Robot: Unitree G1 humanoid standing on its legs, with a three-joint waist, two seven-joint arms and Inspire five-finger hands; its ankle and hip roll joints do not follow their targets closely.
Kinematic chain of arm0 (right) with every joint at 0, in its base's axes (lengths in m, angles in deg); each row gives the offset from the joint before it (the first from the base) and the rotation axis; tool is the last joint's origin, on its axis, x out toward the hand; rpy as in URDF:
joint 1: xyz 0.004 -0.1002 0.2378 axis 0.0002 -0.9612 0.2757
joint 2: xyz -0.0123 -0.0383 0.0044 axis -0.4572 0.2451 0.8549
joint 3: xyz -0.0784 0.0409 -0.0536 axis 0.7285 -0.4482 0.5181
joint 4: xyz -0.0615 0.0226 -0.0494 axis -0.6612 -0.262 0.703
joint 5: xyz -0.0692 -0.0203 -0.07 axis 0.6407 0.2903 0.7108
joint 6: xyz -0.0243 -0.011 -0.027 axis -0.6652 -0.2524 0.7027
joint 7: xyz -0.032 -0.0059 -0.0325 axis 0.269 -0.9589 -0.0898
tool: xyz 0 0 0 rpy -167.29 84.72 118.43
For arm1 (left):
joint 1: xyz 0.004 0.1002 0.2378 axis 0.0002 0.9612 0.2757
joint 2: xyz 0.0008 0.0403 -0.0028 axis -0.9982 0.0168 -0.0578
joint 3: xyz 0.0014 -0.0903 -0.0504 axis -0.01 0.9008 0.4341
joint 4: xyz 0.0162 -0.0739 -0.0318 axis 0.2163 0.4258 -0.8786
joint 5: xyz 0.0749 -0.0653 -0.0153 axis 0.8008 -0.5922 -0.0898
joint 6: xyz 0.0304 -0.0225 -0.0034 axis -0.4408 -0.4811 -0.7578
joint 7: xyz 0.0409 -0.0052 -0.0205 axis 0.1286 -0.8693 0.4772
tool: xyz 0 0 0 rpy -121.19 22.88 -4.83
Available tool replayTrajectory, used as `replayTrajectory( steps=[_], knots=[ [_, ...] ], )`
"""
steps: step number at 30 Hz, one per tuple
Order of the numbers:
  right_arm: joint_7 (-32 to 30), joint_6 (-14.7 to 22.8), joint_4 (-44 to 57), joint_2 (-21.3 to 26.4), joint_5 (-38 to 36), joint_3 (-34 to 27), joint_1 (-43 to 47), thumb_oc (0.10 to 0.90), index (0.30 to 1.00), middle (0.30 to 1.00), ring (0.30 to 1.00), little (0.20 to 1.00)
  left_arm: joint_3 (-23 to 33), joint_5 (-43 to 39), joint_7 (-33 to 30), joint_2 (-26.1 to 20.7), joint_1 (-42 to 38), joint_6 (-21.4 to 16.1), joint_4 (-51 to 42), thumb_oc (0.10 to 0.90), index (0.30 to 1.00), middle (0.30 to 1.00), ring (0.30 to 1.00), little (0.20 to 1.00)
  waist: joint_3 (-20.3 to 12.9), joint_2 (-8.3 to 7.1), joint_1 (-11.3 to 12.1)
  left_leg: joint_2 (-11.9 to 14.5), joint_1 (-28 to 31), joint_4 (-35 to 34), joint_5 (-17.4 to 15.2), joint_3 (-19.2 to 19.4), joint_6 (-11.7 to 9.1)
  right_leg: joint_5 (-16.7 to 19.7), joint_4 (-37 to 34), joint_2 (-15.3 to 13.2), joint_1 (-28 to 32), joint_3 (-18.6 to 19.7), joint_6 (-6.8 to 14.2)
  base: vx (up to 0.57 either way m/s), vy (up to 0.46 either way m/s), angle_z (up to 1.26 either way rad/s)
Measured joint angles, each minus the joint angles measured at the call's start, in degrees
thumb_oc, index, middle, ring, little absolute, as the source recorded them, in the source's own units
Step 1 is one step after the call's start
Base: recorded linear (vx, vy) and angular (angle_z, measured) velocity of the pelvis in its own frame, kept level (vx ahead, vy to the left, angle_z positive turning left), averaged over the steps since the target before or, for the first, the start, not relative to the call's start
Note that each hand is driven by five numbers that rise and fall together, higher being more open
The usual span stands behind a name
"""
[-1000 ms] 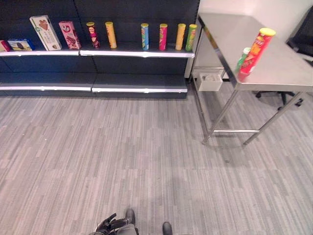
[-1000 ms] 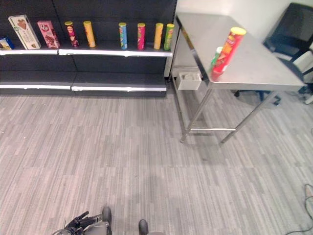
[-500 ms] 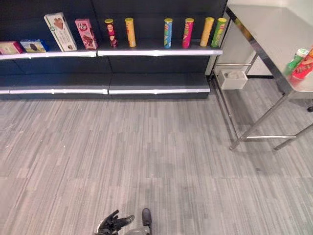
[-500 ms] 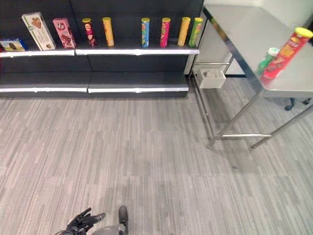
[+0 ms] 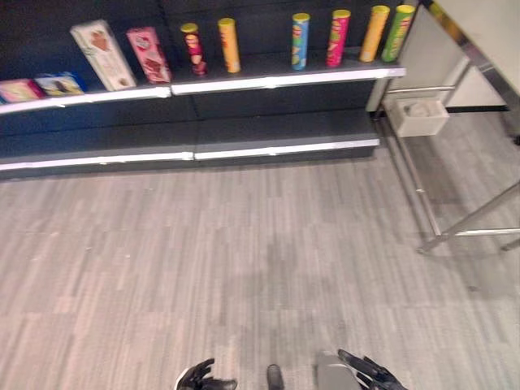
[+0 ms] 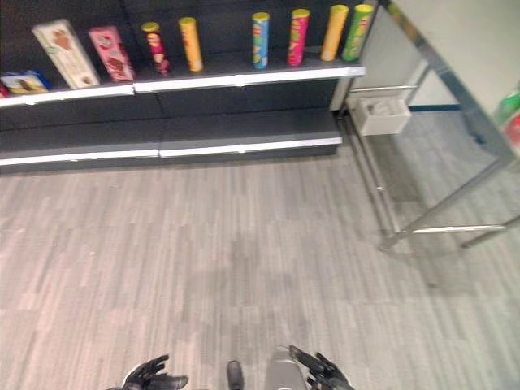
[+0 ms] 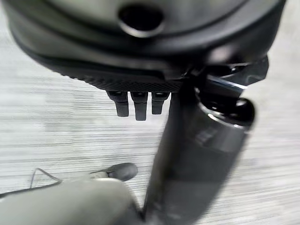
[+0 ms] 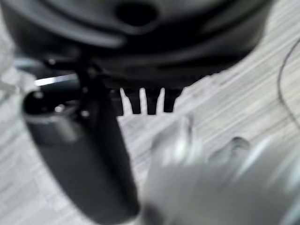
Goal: Put the goods on the table back onto the shelves and tidy them up.
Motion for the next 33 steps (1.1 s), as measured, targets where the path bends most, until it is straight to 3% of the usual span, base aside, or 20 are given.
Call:
replayTrajectory(
  steps=[1,2,3,4,6,9,10,12,13,14,15,16,19,20,21,22,24,26,29,33],
  knots=[
    [-0.1,-0.4,-1.7,0.6,0.0,-0.4,-2.8,0.800,0.900,0.900,0.900,0.900,-0.1,3.2,0.1,-0.6,0.0,0.5,-1.4,0.800,0.900,0.900,0.900,0.900,-0.4,-1.87,-1.4,-1.3,3.8,0.2,-2.8,-1.1,0.7,2.9,-4.7,-0.3,-2.1,-3.4,-3.1,0.54,-0.263,0.73],
    [0.0,-0.5,-5.3,1.9,0.0,-1.6,-5.2,0.800,0.900,0.900,0.900,0.900,-2.2,4.9,-0.2,1.0,1.2,0.6,-1.8,0.800,0.900,0.900,0.900,0.900,-0.9,1.91,-2.0,1.1,7.4,0.2,-5.8,-2.0,-0.5,3.4,-2.6,0.9,-1.8,-5.9,-4.6,0.65,-0.355,0.75],
    [-0.2,-1.7,-6.7,2.4,-0.1,-2.5,-8.8,0.800,0.900,0.900,0.900,0.900,-4.2,6.6,0.8,1.7,2.1,0.5,-1.5,0.800,0.900,0.900,0.900,0.900,-2.8,3.52,-2.3,1.5,10.6,2.0,-6.1,-0.8,-2.3,9.0,-3.3,0.7,2.8,-6.2,-7.5,0.44,-0.267,0.27],
    [-0.1,-1.8,-8.7,2.5,-0.3,-2.4,-9.4,0.800,0.900,0.900,0.900,0.900,-3.4,6.9,0.5,2.9,2.0,0.5,-1.8,0.800,0.900,0.900,0.900,0.900,-3.1,4.85,-2.1,3.6,10.6,7.5,-5.5,-0.6,-4.7,8.0,-5.9,2.9,7.1,-5.6,-9.8,0.55,-0.341,0.01],
    [0.0,-2.0,-9.4,2.0,-0.7,-3.3,-8.3,0.800,0.900,0.900,0.900,0.900,-1.0,7.0,1.5,2.0,2.4,-0.4,-1.8,0.800,0.900,0.900,0.900,0.900,-4.0,3.97,-1.7,5.3,7.1,22.5,-4.3,-1.2,-7.7,6.9,-13.3,5.6,16.1,-3.4,-9.9,0.32,-0.238,-0.40],
    [-0.1,-1.6,-1.4,2.0,-1.8,-0.6,-7.6,0.800,0.900,0.900,0.900,0.900,1.1,7.0,1.4,1.9,1.9,-0.8,-3.5,0.800,0.900,0.900,0.900,0.900,-6.7,1.86,-2.3,7.1,-3.2,41.8,1.3,-1.8,-19.0,6.8,-18.6,5.4,22.6,-2.1,-10.9,0.33,-0.283,-0.03],
    [0.2,-1.0,0.9,2.0,-2.2,-0.5,-7.4,0.800,0.900,0.900,0.900,0.900,1.1,6.9,1.5,2.0,1.1,-1.3,-4.5,0.800,0.900,0.900,0.900,0.900,-6.4,1.09,-2.3,8.5,-7.9,52.6,3.2,-0.2,-19.8,6.5,-19.1,5.4,23.9,-2.5,-11.5,0.20,-0.133,-0.03],
    [0.0,0.6,3.3,2.2,-2.9,-1.1,-1.7,0.800,0.900,0.900,0.900,0.900,2.4,6.9,1.4,1.7,0.1,-0.8,-5.7,0.800,0.900,0.900,0.900,0.900,-4.8,-3.33,-1.6,7.2,-15.8,61.5,4.8,1.3,-15.5,5.2,-17.3,3.0,26.8,2.1,-9.2,0.37,-0.062,-0.39],
    [-0.2,1.4,2.9,3.0,-2.9,-1.4,1.2,0.800,0.900,0.900,0.900,0.900,4.0,6.3,1.2,1.2,-1.9,-0.7,-6.2,0.800,0.900,0.900,0.900,0.900,-3.3,-2.85,-1.1,8.4,-17.4,62.0,5.4,1.3,-13.2,3.0,-9.0,3.5,24.9,2.7,-4.5,0.38,0.011,-0.61],
    [-0.2,0.8,2.7,4.9,-2.6,-1.3,4.7,0.800,0.900,0.900,0.900,0.900,5.7,5.2,2.1,1.6,-3.6,1.5,-5.4,0.800,0.900,0.900,0.900,0.900,-1.4,-0.30,0.0,12.1,-18.6,60.5,4.4,0.0,-11.4,-0.4,1.2,5.1,20.5,3.3,-4.9,0.24,0.040,-0.77],
    [-1.2,1.1,3.2,4.9,-2.2,-1.3,5.0,0.800,0.900,0.900,0.900,0.900,3.6,2.1,1.0,-0.1,-3.2,0.6,-7.3,0.800,0.900,0.900,0.900,0.900,-2.8,-3.75,1.4,11.4,-19.9,57.5,0.1,3.3,-8.9,-3.9,-3.0,-1.3,19.7,9.2,-7.5,0.27,0.057,-0.64],
    [-2.0,1.5,3.3,5.9,-1.7,-1.5,5.9,0.800,0.900,0.900,0.900,0.900,2.8,0.0,0.0,0.1,-2.0,-0.7,-10.0,0.800,0.900,0.900,0.900,0.900,-2.0,-1.65,1.2,12.8,-20.2,50.6,-1.2,1.2,-9.0,-1.9,-3.7,1.1,21.5,9.7,-8.5,0.20,0.058,-0.64],
    [-2.3,2.1,3.5,5.9,-0.4,0.5,5.8,0.800,0.900,0.900,0.900,0.900,0.2,-2.0,0.7,1.3,-0.6,-1.1,-12.9,0.800,0.900,0.900,0.900,0.900,-1.7,-1.95,3.1,8.2,-20.8,17.4,0.6,-4.2,-9.6,3.0,-19.1,0.4,31.5,18.9,-8.2,0.41,0.056,-0.70],
    [-2.8,2.2,2.9,5.3,0.1,2.0,5.7,0.800,0.900,0.900,0.900,0.900,0.7,-2.2,1.2,1.3,-0.8,-0.9,-12.8,0.800,0.900,0.900,0.900,0.900,-1.7,-2.59,3.4,5.9,-20.8,12.2,1.2,-8.3,-9.5,3.8,-22.5,-0.5,34.3,20.1,-7.6,0.35,-0.076,-1.47],
    [-2.7,1.9,-1.8,4.3,1.7,3.0,6.3,0.800,0.900,0.900,0.900,0.900,0.8,-2.9,1.2,2.2,-2.2,-0.8,-8.6,0.800,0.900,0.900,0.900,0.900,-2.7,-3.19,6.2,1.4,-19.3,-0.2,3.3,-23.0,-9.8,3.3,-24.0,-1.1,35.3,24.7,-6.8,0.29,-0.055,-1.73],
    [-2.7,1.4,-3.3,4.2,2.1,2.9,6.9,0.800,0.900,0.900,0.900,0.900,1.4,-3.2,1.2,2.5,-2.9,-0.7,-7.1,0.800,0.900,0.900,0.900,0.900,-2.5,-2.55,7.6,1.6,-20.1,-0.1,4.6,-24.5,-11.2,3.3,-23.5,-0.2,35.3,26.9,-6.8,0.29,0.042,-2.02],
    [-2.5,1.0,-3.9,2.9,2.4,3.5,6.0,0.800,0.900,0.900,0.900,0.900,4.0,-4.7,1.2,2.7,-3.0,-0.2,-5.7,0.800,0.900,0.900,0.900,0.900,-2.7,-1.00,7.7,2.7,-21.2,1.9,7.2,-22.6,-10.8,3.1,-25.2,1.1,37.8,29.1,-6.8,0.33,0.170,-1.83],
    [-2.1,0.9,-3.4,1.3,2.2,1.3,1.2,0.800,0.900,0.900,0.900,0.900,6.2,-6.6,0.9,2.3,-2.2,0.2,-2.8,0.800,0.900,0.900,0.900,0.900,-2.7,-1.03,6.7,4.8,-17.1,2.8,17.0,-18.0,-7.7,-1.1,-22.8,1.8,40.2,32.6,-2.9,0.25,0.179,-2.02],
    [-2.2,1.0,-3.8,1.1,1.7,0.0,-2.9,0.800,0.900,0.900,0.900,0.900,3.0,-5.5,0.1,1.6,-4.1,0.1,-3.0,0.800,0.900,0.900,0.900,0.900,-3.2,-2.85,2.8,2.7,-14.0,-0.1,15.3,-12.6,-3.8,-2.9,-19.7,-2.2,38.6,32.3,0.4,0.13,0.217,-0.97],
    [-1.9,-0.7,-3.0,0.7,2.0,-0.6,-2.5,0.800,0.900,0.900,0.900,0.900,2.0,1.6,2.4,-0.6,-11.8,1.3,-1.0,0.800,0.900,0.900,0.900,0.900,-2.5,-2.08,-2.2,1.8,-12.9,-0.1,12.4,-0.5,-0.8,-3.5,-15.4,-5.8,29.9,35.4,5.9,0.18,0.288,-1.50]
  ],
)
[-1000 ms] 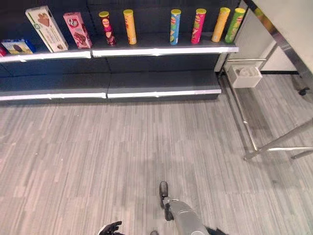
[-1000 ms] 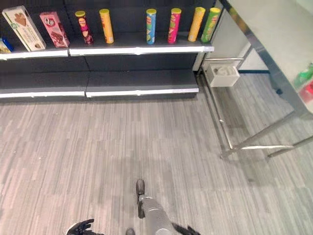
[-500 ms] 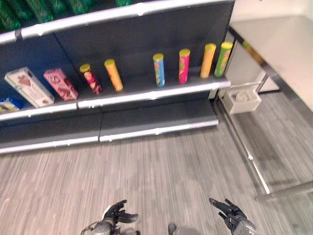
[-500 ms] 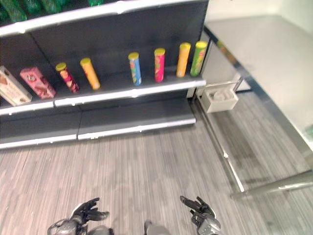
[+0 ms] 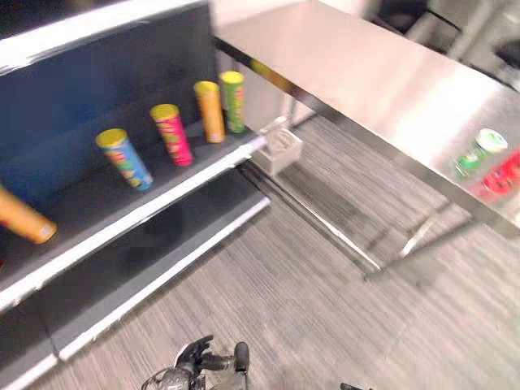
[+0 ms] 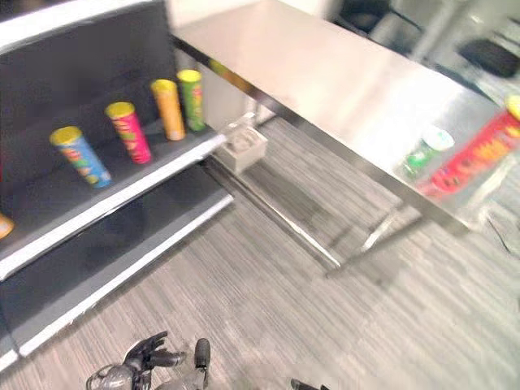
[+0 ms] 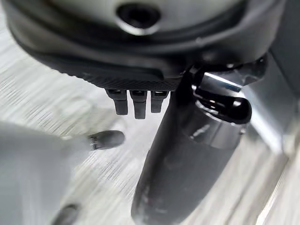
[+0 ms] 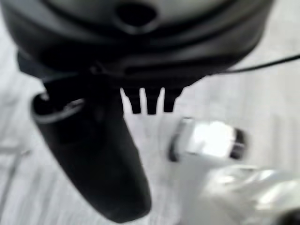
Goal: Put the goods on the table back onto the shelves and tidy them up.
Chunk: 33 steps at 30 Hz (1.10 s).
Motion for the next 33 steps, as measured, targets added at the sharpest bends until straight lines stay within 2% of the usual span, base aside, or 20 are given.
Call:
replayTrajectory(
  steps=[2,4,5,8,9,11,12,13,15,17,22,23,24,25,26,27,28,29,31,33],
  knots=[
    [0.3,0.0,0.9,-0.7,0.3,0.1,-1.4,0.800,0.900,0.900,0.900,0.900,-0.6,-0.5,-3.2,0.3,-2.6,0.4,1.0,0.800,0.900,0.900,0.900,0.900,-0.3,0.81,-2.5,-0.4,0.6,0.0,-0.8,2.0,1.0,0.7,-0.9,0.1,-0.4,1.6,-0.2,0.22,0.268,-0.63],
    [0.5,-0.7,0.6,-1.7,1.6,0.1,-0.7,0.800,0.900,0.900,0.900,0.900,-0.4,-0.4,-3.7,0.1,-1.9,-1.4,-0.8,0.800,0.900,0.900,0.900,0.900,-0.7,0.83,-1.5,0.1,1.6,-0.3,-4.1,9.2,2.0,2.0,-0.3,0.0,-2.9,8.2,0.9,0.11,0.206,-1.80],
    [0.6,-0.4,1.2,-1.8,2.4,0.0,-0.3,0.800,0.900,0.900,0.900,0.900,0.1,-0.4,-3.6,1.0,-1.4,-1.7,-1.0,0.800,0.900,0.900,0.900,0.900,-1.5,1.01,-3.0,0.0,1.6,-0.3,-5.0,12.9,2.5,3.2,-2.2,-0.6,-3.8,9.1,0.6,0.02,0.127,-2.05],
    [0.7,-0.5,1.3,-2.0,2.7,0.1,-0.2,0.800,0.900,0.900,0.900,0.900,0.3,-0.3,-3.3,2.7,-2.0,-1.4,-0.7,0.800,0.900,0.900,0.900,0.900,-1.8,0.97,-5.8,0.6,0.8,-0.1,-5.8,16.8,2.5,5.4,-3.8,-0.6,-5.9,7.5,1.2,-0.04,0.050,-0.95],
    [0.6,-0.6,1.1,-2.2,2.7,-0.1,-0.1,0.800,0.900,0.900,0.900,0.900,0.1,-0.3,-3.2,3.2,-2.0,-1.5,-1.3,0.800,0.900,0.900,0.900,0.900,-1.6,0.46,-5.9,1.3,0.6,0.0,-5.7,18.5,2.3,5.7,-3.3,-0.5,-7.2,5.9,1.5,0.02,0.049,-1.07],
    [0.7,-0.4,1.0,-2.6,2.7,-0.8,-0.4,0.800,0.900,0.900,0.900,0.900,-2.1,-0.1,-2.0,3.1,-1.7,-0.9,-1.2,0.800,0.900,0.900,0.900,0.900,-1.5,-0.91,-3.8,4.0,0.2,-0.1,-6.6,24.2,2.2,7.7,-3.7,-0.2,-11.3,-12.7,0.0,0.10,0.066,-1.26],
    [0.7,-0.3,1.0,-2.5,2.7,-1.1,-0.8,0.800,0.900,0.900,0.900,0.900,-2.7,0.3,-1.7,3.3,-1.4,-0.5,-0.6,0.800,0.900,0.900,0.900,0.900,-1.7,-1.17,-4.2,4.4,0.6,-0.1,-7.1,24.7,2.2,8.3,-4.4,-0.5,-11.2,-18.5,-0.8,0.05,-0.006,-0.63],
    [0.6,-0.4,0.8,-2.5,2.7,-1.2,-1.4,0.800,0.900,0.900,0.900,0.900,-3.1,0.7,-1.4,3.3,-0.6,-0.2,-0.2,0.800,0.900,0.900,0.900,0.900,-2.1,-1.79,-4.3,4.5,1.3,-0.1,-7.0,25.4,1.4,9.2,-5.5,-0.7,-10.6,-20.8,-1.4,0.08,-0.020,-0.42],
    [1.0,-0.5,-0.1,-2.1,2.7,-1.1,-2.6,0.800,0.900,0.900,0.900,0.900,-3.5,0.9,-0.9,3.3,0.4,0.7,0.0,0.800,0.900,0.900,0.900,0.900,-2.4,-1.98,-3.2,5.2,2.3,-0.1,-7.3,26.8,0.4,10.3,-9.1,-0.3,-10.3,-20.8,-0.8,0.09,-0.057,-0.40],
    [0.9,-0.7,-1.4,-1.9,2.7,-1.1,-3.0,0.800,0.900,0.900,0.900,0.900,-3.8,0.9,-0.9,3.8,0.2,0.6,-0.2,0.800,0.900,0.900,0.900,0.900,-2.4,-1.93,-3.0,5.4,2.8,-0.2,-7.5,26.6,0.2,11.4,-10.3,-0.4,-11.5,-20.8,-0.4,0.15,-0.091,-0.01],
    [1.4,-1.2,-3.1,-2.4,2.4,-0.4,-2.2,0.800,0.900,0.900,0.900,0.900,-4.0,0.9,-1.0,3.0,0.7,0.6,0.7,0.800,0.900,0.900,0.900,0.900,-3.0,-0.53,-2.7,9.5,6.3,-0.3,-8.6,25.6,-2.6,14.9,-9.9,0.3,-22.4,-24.1,0.6,0.23,-0.113,0.09],
    [1.6,-1.2,-3.1,-2.6,2.4,-0.2,-2.6,0.800,0.900,0.900,0.900,0.900,-4.0,0.9,-0.9,3.1,1.0,0.6,1.5,0.800,0.900,0.900,0.900,0.900,-3.1,-0.67,-2.8,10.3,8.0,-0.4,-8.7,24.8,-4.3,14.9,-9.4,0.2,-22.6,-24.5,0.6,0.08,-0.178,0.50],
    [1.8,-1.3,-3.3,-3.2,2.3,0.2,-3.8,0.800,0.900,0.900,0.900,0.900,-4.0,0.9,-0.8,2.6,2.0,0.6,1.6,0.800,0.900,0.900,0.900,0.900,-4.3,-2.13,-3.2,10.4,9.5,-0.4,-9.1,23.6,-7.0,13.0,-7.5,-0.9,-22.2,-25.2,2.0,0.15,-0.291,0.52],
    [1.8,-1.4,-3.4,-3.1,2.2,0.2,-5.3,0.800,0.900,0.900,0.900,0.900,-3.8,0.9,-1.0,3.1,3.1,0.6,1.5,0.800,0.900,0.900,0.900,0.900,-5.1,-1.95,-2.8,12.6,11.3,-0.4,-9.7,22.5,-9.5,16.6,-4.2,0.7,-22.6,-27.1,0.6,0.19,-0.315,0.51],
    [1.8,-1.5,-3.5,-2.5,2.1,0.6,-5.5,0.800,0.900,0.900,0.900,0.900,-3.5,0.9,-0.8,3.9,3.9,0.6,1.6,0.800,0.900,0.900,0.900,0.900,-6.5,0.32,-2.8,15.3,11.6,-0.3,-9.9,21.6,-9.7,16.6,-3.9,3.4,-21.8,-28.5,0.2,0.44,-0.540,0.14],
    [1.9,-1.5,-3.4,-1.6,1.6,0.6,-3.3,0.800,0.900,0.900,0.900,0.900,-3.0,1.0,-0.6,4.5,4.4,0.6,2.2,0.800,0.900,0.900,0.900,0.900,-7.0,1.01,-1.8,17.0,14.2,-0.3,-9.5,19.7,-10.2,17.1,-4.2,6.8,-19.0,-28.7,-3.6,0.35,-0.452,-0.03],
    [2.0,-1.5,-3.4,-0.8,1.5,0.5,-2.4,0.800,0.900,0.900,0.900,0.900,-2.5,1.1,-0.4,4.8,4.7,0.6,2.6,0.800,0.900,0.900,0.900,0.900,-7.0,1.09,-1.5,16.9,14.8,0.2,-8.3,18.6,-10.6,16.9,-4.5,7.8,-17.7,-28.8,-5.0,0.33,-0.505,0.12],
    [2.0,-1.2,-3.3,-0.3,0.9,0.0,-2.1,0.800,0.900,0.900,0.900,0.900,0.7,0.8,0.3,5.1,4.5,0.6,3.9,0.800,0.900,0.900,0.900,0.900,-7.3,-0.08,-1.4,18.1,15.2,3.6,-6.6,16.7,-11.7,16.0,-4.4,8.4,-15.1,-29.6,-8.0,0.22,-0.419,0.33],
    [2.0,-0.8,-2.1,1.5,0.3,-0.6,-1.5,0.800,0.900,0.900,0.900,0.900,2.6,0.3,0.4,5.2,5.2,0.5,3.9,0.800,0.900,0.900,0.900,0.900,-8.0,-0.89,0.3,19.5,15.1,8.1,-4.5,14.7,-14.2,14.4,-4.7,9.3,-12.0,-31.7,-10.2,0.28,-0.556,0.40],
    [1.9,-0.8,2.5,1.6,0.5,2.0,-3.1,0.800,0.900,0.900,0.900,0.900,4.5,-1.7,-0.7,4.0,5.5,0.8,4.2,0.800,0.900,0.900,0.900,0.900,-8.3,-4.66,2.0,21.8,8.9,23.8,-3.3,10.3,-16.4,13.0,-5.8,8.9,-9.0,-31.5,-12.3,0.17,-0.360,0.13]
  ],
)
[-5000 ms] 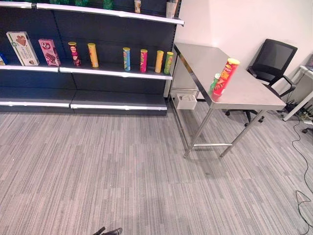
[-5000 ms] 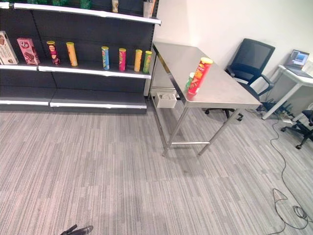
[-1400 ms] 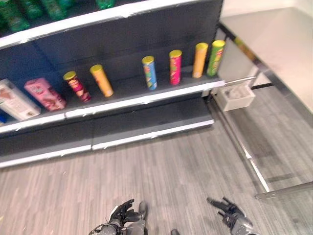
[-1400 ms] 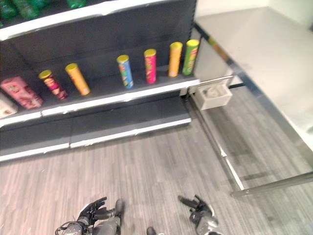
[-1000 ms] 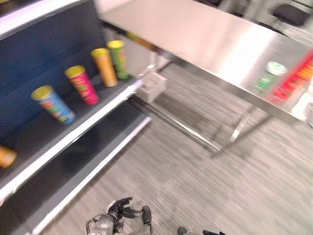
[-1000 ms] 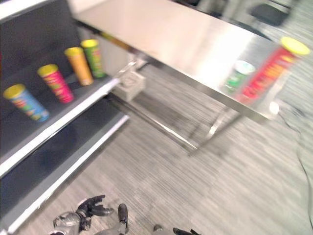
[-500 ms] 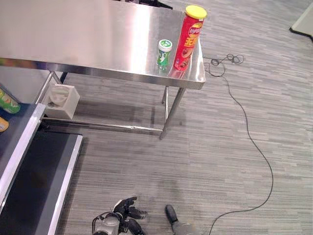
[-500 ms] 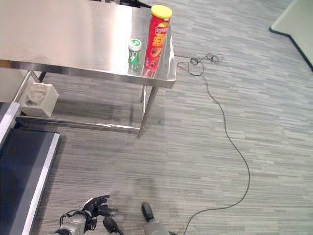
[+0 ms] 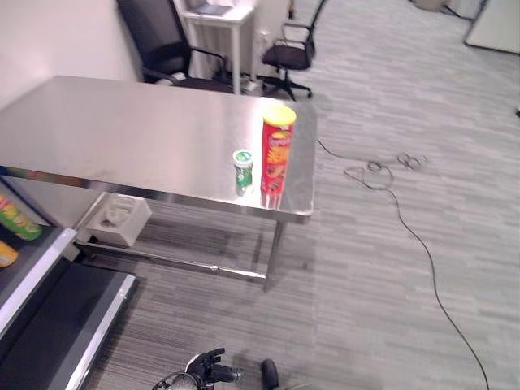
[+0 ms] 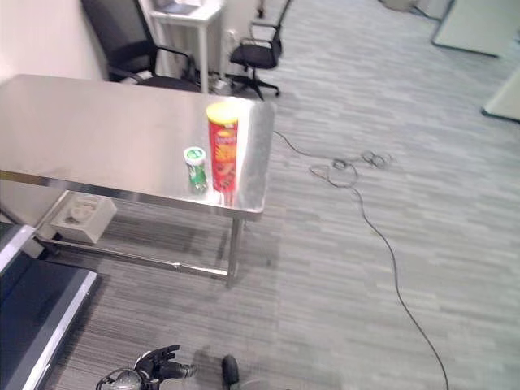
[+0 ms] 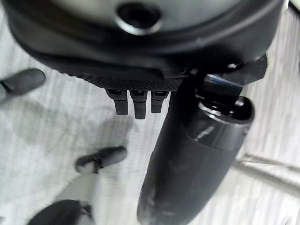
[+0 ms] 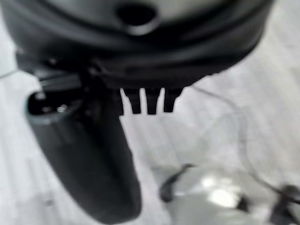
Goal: Put the goods on the table back onto the shelves and tidy them up.
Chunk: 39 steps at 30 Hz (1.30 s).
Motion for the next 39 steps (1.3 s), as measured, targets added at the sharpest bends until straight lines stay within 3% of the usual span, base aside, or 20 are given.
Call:
replayTrajectory(
  steps=[1,2,3,4,5,6,7,9,12,14,18,22,26,27,30,32,34,35,36,39],
  knots=[
    [-0.1,0.5,4.6,0.2,0.8,2.5,-1.8,0.800,0.900,0.900,0.900,0.900,0.4,-0.5,-0.4,-1.4,0.9,0.2,-0.5,0.800,0.900,0.900,0.900,0.900,0.0,-1.23,1.9,1.4,-5.2,10.1,3.3,-4.3,-1.5,-0.2,0.2,0.8,1.3,0.3,-2.3,0.13,-0.253,-0.04],
    [-0.1,1.0,8.0,1.0,1.6,5.0,-2.1,0.800,0.900,0.900,0.900,0.900,0.4,-0.9,-0.8,-2.2,1.2,0.3,-1.1,0.800,0.900,0.900,0.900,0.900,-0.3,-1.78,2.2,1.9,-9.4,17.3,4.0,-7.8,-1.6,-0.5,0.2,1.8,2.2,0.0,-3.8,0.12,-0.188,-0.04],
    [-0.2,1.4,10.0,1.6,2.5,6.8,-1.0,0.800,0.900,0.900,0.900,0.900,0.3,-1.1,-0.8,-2.0,1.0,0.5,-3.2,0.800,0.900,0.900,0.900,0.900,0.1,-1.83,2.4,0.2,-12.5,20.8,2.5,-8.4,0.6,-1.0,0.0,2.0,3.1,0.0,-5.1,0.18,-0.006,0.16],
    [-0.2,1.8,10.4,1.7,3.8,7.9,-0.6,0.800,0.900,0.900,0.900,0.900,-1.1,-2.0,-0.8,-1.3,0.3,0.7,-6.4,0.800,0.900,0.900,0.900,0.900,1.1,-2.29,3.1,-3.6,-15.0,19.6,-0.2,-8.6,4.6,-1.0,-0.5,1.3,4.0,0.0,-4.8,0.18,0.090,0.22],
    [-0.2,1.7,10.3,1.6,4.6,7.8,0.0,0.800,0.900,0.900,0.900,0.900,-2.6,-2.2,-0.8,-1.0,0.0,0.6,-7.9,0.800,0.900,0.900,0.900,0.900,1.9,-2.35,3.2,-4.5,-15.5,15.5,-0.5,-8.1,4.9,-1.1,-1.3,0.4,4.8,-0.3,-2.9,0.20,0.172,0.17],
    [-0.2,1.7,10.3,1.6,4.6,7.8,0.0,0.800,0.900,0.900,0.900,0.900,-2.6,-2.2,-0.8,-1.0,0.0,0.6,-7.9,0.800,0.900,0.900,0.900,0.900,1.9,-2.35,3.2,-4.5,-15.5,15.5,-0.5,-8.1,4.9,-1.1,-1.3,0.4,4.8,-0.3,-2.9,0.14,0.131,0.25],
    [-0.3,1.4,8.8,1.8,6.6,7.5,0.9,0.800,0.900,0.900,0.900,0.900,-4.6,-2.2,-0.4,0.6,-0.8,0.0,-8.8,0.800,0.900,0.900,0.900,0.900,3.3,-1.74,3.3,-3.1,-14.0,-7.4,2.4,-7.2,1.1,-0.7,-1.5,-0.1,5.4,-1.5,-1.8,0.13,0.131,0.16],
    [-0.4,1.5,6.5,1.9,7.5,7.6,2.0,0.800,0.900,0.900,0.900,0.900,-3.9,-3.0,-0.5,2.5,-1.3,-0.2,-5.8,0.800,0.900,0.900,0.900,0.900,3.6,0.04,2.9,-0.4,-12.9,-21.8,4.3,-8.2,-2.1,-0.8,-2.1,0.7,6.5,-1.1,-1.8,0.13,0.148,-0.12],
    [-0.4,1.4,5.3,1.5,8.6,7.6,2.3,0.800,0.900,0.900,0.900,0.900,-1.5,-5.6,-0.8,2.9,-0.7,-0.2,-4.3,0.800,0.900,0.900,0.900,0.900,3.9,0.82,3.1,1.6,-12.9,-23.4,4.7,-11.6,-2.7,-1.1,-2.4,1.2,7.1,2.6,-1.6,0.17,0.319,-0.74],
    [-0.4,1.3,5.4,1.4,9.5,7.7,1.8,0.800,0.900,0.900,0.900,0.900,1.4,-8.0,-1.7,2.8,-0.9,-0.3,-4.2,0.800,0.900,0.900,0.900,0.900,4.4,0.61,2.6,1.3,-11.2,-19.3,4.8,-12.9,-2.8,-1.2,-2.3,1.2,8.3,4.2,-1.6,0.13,0.249,-0.73],
    [-1.5,1.0,5.2,1.7,10.3,7.8,-0.7,0.800,0.900,0.900,0.900,0.900,0.0,-9.2,-2.6,2.8,-3.1,-0.3,-4.2,0.800,0.900,0.900,0.900,0.900,4.5,0.76,1.9,0.0,-9.5,-16.1,4.4,-18.3,-3.0,-1.6,-2.5,1.3,9.0,5.0,-1.2,0.13,0.360,-0.19],
    [-1.4,0.3,5.6,2.2,10.3,6.2,-0.9,0.800,0.900,0.900,0.900,0.900,-4.1,-6.0,-2.2,2.6,-6.7,-0.3,-4.5,0.800,0.900,0.900,0.900,0.900,5.4,2.27,-0.1,-2.9,-9.4,-17.7,4.4,-16.4,-3.0,-1.5,-3.7,0.2,7.6,4.5,-0.9,-0.01,0.485,0.06],
    [-1.5,0.5,5.8,1.9,9.5,4.7,1.8,0.800,0.900,0.900,0.900,0.900,-3.7,-4.2,-1.6,2.4,-9.8,-0.4,-4.2,0.800,0.900,0.900,0.900,0.900,5.1,4.02,0.0,-9.6,-9.6,-24.1,1.5,-10.9,2.8,0.6,-3.9,-4.7,1.2,6.6,4.4,-0.07,0.311,-0.27],
    [-1.5,0.3,5.4,1.2,9.6,5.5,2.8,0.800,0.900,0.900,0.900,0.900,-3.3,-4.2,-1.9,1.7,-9.6,-0.4,-4.3,0.800,0.900,0.900,0.900,0.900,5.4,5.01,0.4,-9.7,-9.1,-23.8,0.9,-9.3,6.7,0.5,-3.6,-4.8,0.1,6.9,5.6,-0.12,0.182,-0.60],
    [-0.9,0.3,5.1,-2.3,9.6,5.4,3.5,0.800,0.900,0.900,0.900,0.900,-3.4,-4.2,-2.0,-1.3,-9.5,-0.4,-4.5,0.800,0.900,0.900,0.900,0.900,6.0,2.42,1.3,-12.3,-9.5,-23.8,0.9,-7.1,8.6,1.6,-1.6,-7.4,-2.1,3.9,7.2,-0.07,0.233,-0.31],
    [0.0,0.9,2.5,-2.8,8.0,4.0,2.3,0.800,0.900,0.900,0.900,0.900,-3.6,-4.2,-2.0,-2.2,-7.9,-0.3,-4.3,0.800,0.900,0.900,0.900,0.900,6.0,2.41,1.3,-15.0,-9.5,-24.1,-0.5,-7.5,11.1,2.3,-0.6,-9.9,-2.2,6.0,8.5,-0.09,0.280,0.17],
    [0.2,0.8,0.7,-2.9,6.6,2.5,2.3,0.800,0.900,0.900,0.900,0.900,-3.5,-4.2,-2.1,-2.7,-6.3,-0.3,-4.3,0.800,0.900,0.900,0.900,0.900,5.8,2.87,1.5,-15.8,-9.2,-24.1,-0.7,-7.2,12.6,2.4,1.1,-10.7,-2.9,8.2,8.7,-0.04,0.160,0.06],
    [0.1,1.3,-1.9,-3.1,6.0,2.2,2.9,0.800,0.900,0.900,0.900,0.900,-3.5,-4.2,-1.9,-3.1,-4.6,-0.4,-4.4,0.800,0.900,0.900,0.900,0.900,5.5,3.29,2.3,-15.7,-9.4,-24.1,0.0,-6.2,14.8,-1.0,5.6,-10.3,-4.1,8.8,10.4,0.01,0.013,-0.23],
    [-0.1,0.5,-3.9,-3.0,6.0,3.2,2.5,0.800,0.900,0.900,0.900,0.900,-3.7,-4.2,-1.8,-3.4,-3.3,-0.3,-4.4,0.800,0.900,0.900,0.900,0.900,3.8,2.31,5.1,-15.7,-9.7,-24.1,-0.5,-4.6,15.4,-3.4,9.2,-11.4,-5.1,7.4,11.2,0.10,-0.025,-0.28],
    [0.3,0.4,-3.7,-3.4,5.8,1.3,1.6,0.800,0.900,0.900,0.900,0.900,-2.5,-4.2,-1.8,-4.6,-1.2,0.4,-4.2,0.800,0.900,0.900,0.900,0.900,2.2,-0.10,4.6,-16.7,-9.5,-23.8,-0.6,-5.3,15.3,0.7,0.8,-14.1,1.0,6.4,12.6,0.12,-0.003,-0.10]
  ],
)
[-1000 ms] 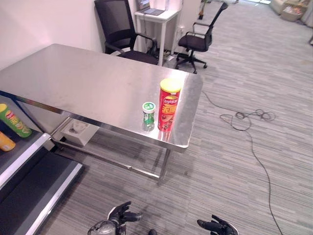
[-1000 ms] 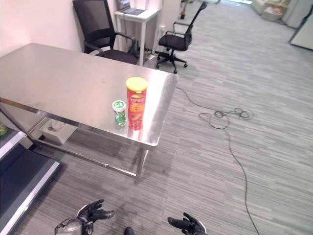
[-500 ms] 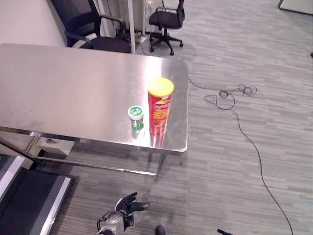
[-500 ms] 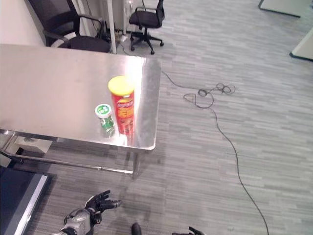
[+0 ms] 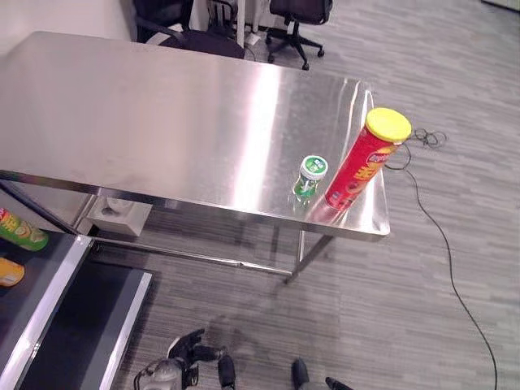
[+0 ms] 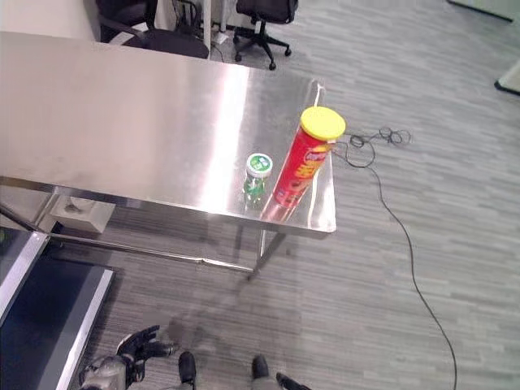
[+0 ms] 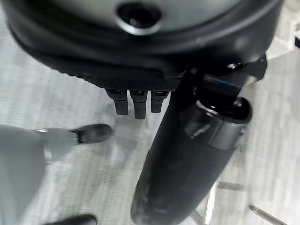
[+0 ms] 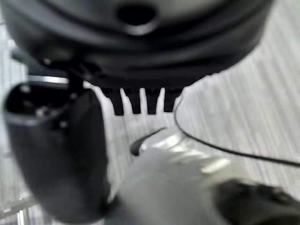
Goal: Put the goods on the table back onto the shelves and tidy them up.
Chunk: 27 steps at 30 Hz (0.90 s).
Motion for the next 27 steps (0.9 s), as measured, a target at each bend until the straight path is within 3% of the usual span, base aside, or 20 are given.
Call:
replayTrajectory(
  steps=[1,3,6,8,9,11,13,14,18,24,27],
  knots=[
    [0.0,-0.1,0.0,-0.3,-0.6,-1.4,-0.1,0.800,0.900,0.900,0.900,0.900,0.1,0.0,-0.1,-0.7,0.5,0.2,0.1,0.800,0.900,0.900,0.900,0.900,0.0,-0.84,-0.1,0.1,1.4,0.0,0.4,0.9,-0.6,0.2,-0.4,-0.1,1.0,1.1,0.3,0.06,0.016,-0.25],
    [0.0,0.2,2.7,0.9,-3.0,-3.2,-1.7,0.800,0.900,0.900,0.900,0.900,-1.4,0.6,0.2,-0.8,1.9,0.0,-0.5,0.800,0.900,0.900,0.900,0.900,-1.3,-0.31,-0.8,1.2,4.2,0.0,-0.3,2.9,-0.5,0.2,0.1,1.1,2.3,2.8,0.6,0.04,0.026,-0.58],
    [-0.6,1.0,6.6,2.2,-4.2,-3.6,-3.6,0.800,0.900,0.900,0.900,0.900,-1.5,2.1,0.6,-0.2,1.1,-0.7,-0.8,0.800,0.900,0.900,0.900,0.900,-3.0,-0.87,-2.8,0.8,4.1,-0.1,-0.5,3.1,-1.9,0.0,-3.1,0.4,4.1,2.6,1.1,0.04,0.004,-0.16],
    [-2.2,-0.8,21.8,3.1,-3.6,-8.5,-8.6,0.800,0.900,0.900,0.900,0.900,1.2,2.9,0.6,-0.2,1.3,-0.5,-3.2,0.800,0.900,0.900,0.900,0.900,-3.1,-0.98,-4.6,1.0,4.0,-0.3,-0.5,3.8,-3.2,-0.1,-4.9,0.4,4.4,2.6,1.1,0.07,-0.001,-0.15],
    [-2.4,0.1,28.9,3.7,-3.4,-10.0,-12.0,0.800,0.900,0.900,0.900,0.900,2.5,3.4,0.6,-0.1,2.9,-0.8,-4.6,0.800,0.900,0.900,0.900,0.900,-3.0,-0.71,-5.1,1.0,4.2,-0.3,-0.4,4.1,-3.4,-0.5,-4.9,0.3,4.4,2.8,1.0,0.07,0.015,-0.20],
    [-5.2,1.1,44.9,6.1,-1.4,-16.8,-16.9,0.800,0.900,0.900,0.900,0.900,4.7,3.9,0.5,1.0,3.5,-0.7,-5.8,0.800,0.900,0.900,0.900,0.900,-3.2,0.71,-6.9,1.6,4.4,-0.4,-0.6,4.5,-4.0,-0.8,-4.9,0.8,4.5,2.9,0.8,0.05,0.017,-0.11],
    [-8.0,4.5,49.0,10.7,1.1,-20.5,-17.0,0.800,0.900,0.900,0.900,0.900,5.3,4.5,0.6,1.7,3.7,-0.7,-5.5,0.800,0.900,0.900,0.900,0.900,-3.4,0.63,-7.3,1.7,4.4,-0.3,-0.3,4.6,-4.5,-2.0,-4.9,0.9,4.5,2.9,-0.2,0.04,-0.001,-0.01],
    [-9.4,3.4,52.2,11.6,2.3,-22.8,-18.1,0.800,0.900,0.900,0.900,0.900,5.4,4.6,0.6,1.7,3.7,-0.7,-5.6,0.800,0.900,0.900,0.900,0.900,-3.5,0.38,-7.9,1.6,4.1,-0.4,-0.1,4.6,-4.8,-2.8,-4.9,0.8,4.2,2.9,-0.7,0.03,-0.014,0.00],
    [-13.0,4.6,61.5,14.3,7.4,-28.1,-18.6,0.800,0.900,0.900,0.900,0.900,7.5,4.6,0.5,3.2,5.6,-0.5,-5.1,0.800,0.900,0.900,0.900,0.900,-3.7,1.17,-8.3,3.8,3.2,-0.3,0.8,4.4,-6.0,-2.7,-5.0,2.7,3.3,3.0,-1.6,0.05,-0.021,-0.03],
    [-14.0,6.1,77.4,18.4,14.4,-28.5,-18.3,0.800,0.900,0.900,0.900,0.900,7.3,5.1,0.6,5.7,6.5,-0.5,-5.5,0.800,0.900,0.900,0.900,0.900,-4.5,2.70,-7.9,4.8,2.3,-0.3,1.7,3.4,-6.8,-2.4,-4.9,3.9,3.0,2.2,-2.6,0.03,-0.024,0.06],
    [-13.8,7.0,84.0,19.3,14.0,-27.1,-14.7,0.800,0.900,0.900,0.900,0.900,7.3,5.1,0.6,6.1,6.8,-0.5,-5.7,0.800,0.900,0.900,0.900,0.900,-4.7,3.02,-6.9,4.7,2.3,-0.3,1.8,2.6,-6.8,-2.6,-4.9,3.8,3.5,1.2,-2.5,0.02,-0.028,0.16]
  ],
)
